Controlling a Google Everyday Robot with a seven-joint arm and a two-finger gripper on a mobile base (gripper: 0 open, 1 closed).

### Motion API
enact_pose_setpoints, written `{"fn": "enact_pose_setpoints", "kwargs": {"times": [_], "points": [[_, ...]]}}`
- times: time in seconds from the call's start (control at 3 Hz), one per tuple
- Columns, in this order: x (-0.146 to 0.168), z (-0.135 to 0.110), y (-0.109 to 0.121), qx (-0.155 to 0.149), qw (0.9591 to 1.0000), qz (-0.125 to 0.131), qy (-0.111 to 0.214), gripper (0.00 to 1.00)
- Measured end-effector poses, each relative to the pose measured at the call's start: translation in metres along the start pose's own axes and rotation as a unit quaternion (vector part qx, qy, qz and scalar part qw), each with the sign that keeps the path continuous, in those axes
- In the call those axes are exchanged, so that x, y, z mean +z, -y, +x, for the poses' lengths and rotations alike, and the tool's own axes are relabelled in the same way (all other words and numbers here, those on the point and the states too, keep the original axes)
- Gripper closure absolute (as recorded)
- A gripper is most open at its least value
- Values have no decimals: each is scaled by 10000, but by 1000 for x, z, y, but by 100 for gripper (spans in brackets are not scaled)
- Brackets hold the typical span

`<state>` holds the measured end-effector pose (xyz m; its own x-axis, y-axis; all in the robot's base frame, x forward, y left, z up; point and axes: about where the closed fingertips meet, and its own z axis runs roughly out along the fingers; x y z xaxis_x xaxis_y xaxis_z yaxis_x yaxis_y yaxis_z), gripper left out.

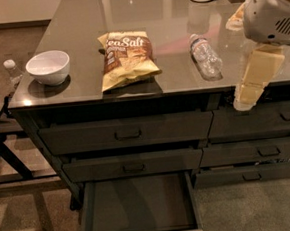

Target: Place brown chip bag into bottom drawer

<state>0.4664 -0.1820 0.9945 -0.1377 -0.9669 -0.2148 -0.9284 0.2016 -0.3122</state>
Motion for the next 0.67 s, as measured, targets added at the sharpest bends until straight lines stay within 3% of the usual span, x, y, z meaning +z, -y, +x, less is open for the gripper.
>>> {"fn": "enact_pose_setpoints", "kwargs": {"times": [0.67], "points": [[36,-55,20,-543,9980,67,311,0]]}}
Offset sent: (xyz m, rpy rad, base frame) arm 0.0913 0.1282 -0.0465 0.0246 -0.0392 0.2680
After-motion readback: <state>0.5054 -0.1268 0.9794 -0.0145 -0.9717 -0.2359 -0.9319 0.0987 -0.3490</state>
